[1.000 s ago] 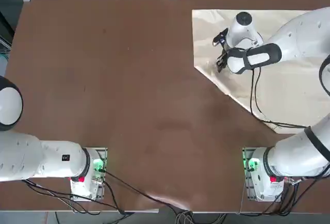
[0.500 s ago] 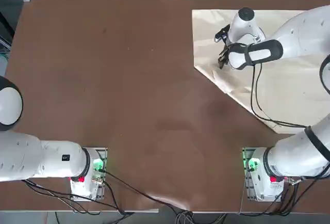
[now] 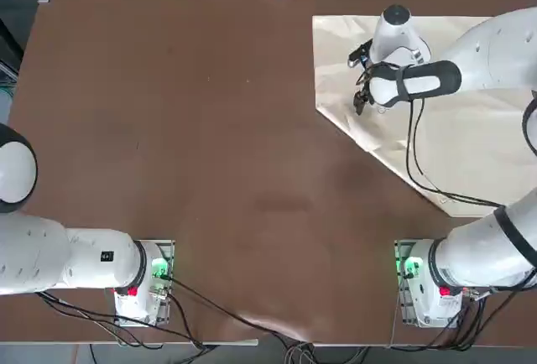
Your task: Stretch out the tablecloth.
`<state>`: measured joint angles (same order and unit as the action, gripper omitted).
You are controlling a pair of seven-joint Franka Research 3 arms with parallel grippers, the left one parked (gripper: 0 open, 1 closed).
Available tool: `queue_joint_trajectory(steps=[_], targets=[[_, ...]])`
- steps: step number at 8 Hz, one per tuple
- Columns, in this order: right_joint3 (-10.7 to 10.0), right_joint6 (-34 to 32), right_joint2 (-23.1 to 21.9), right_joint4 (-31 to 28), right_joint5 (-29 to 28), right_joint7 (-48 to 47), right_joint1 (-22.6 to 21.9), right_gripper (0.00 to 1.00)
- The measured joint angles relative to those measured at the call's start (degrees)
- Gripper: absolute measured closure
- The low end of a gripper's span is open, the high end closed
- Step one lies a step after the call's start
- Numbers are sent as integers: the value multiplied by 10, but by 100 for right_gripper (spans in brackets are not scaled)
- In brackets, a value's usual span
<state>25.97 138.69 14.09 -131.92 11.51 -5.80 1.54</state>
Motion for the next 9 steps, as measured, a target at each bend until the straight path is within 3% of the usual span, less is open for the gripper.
queue_joint_trajectory(steps=[3,7,9], targets=[[62,-31,-10,-4,-10,-175,-9,15],[66,-33,-11,-27,-11,-385,-51,14],[66,-29,-9,-46,-11,-438,-53,14]])
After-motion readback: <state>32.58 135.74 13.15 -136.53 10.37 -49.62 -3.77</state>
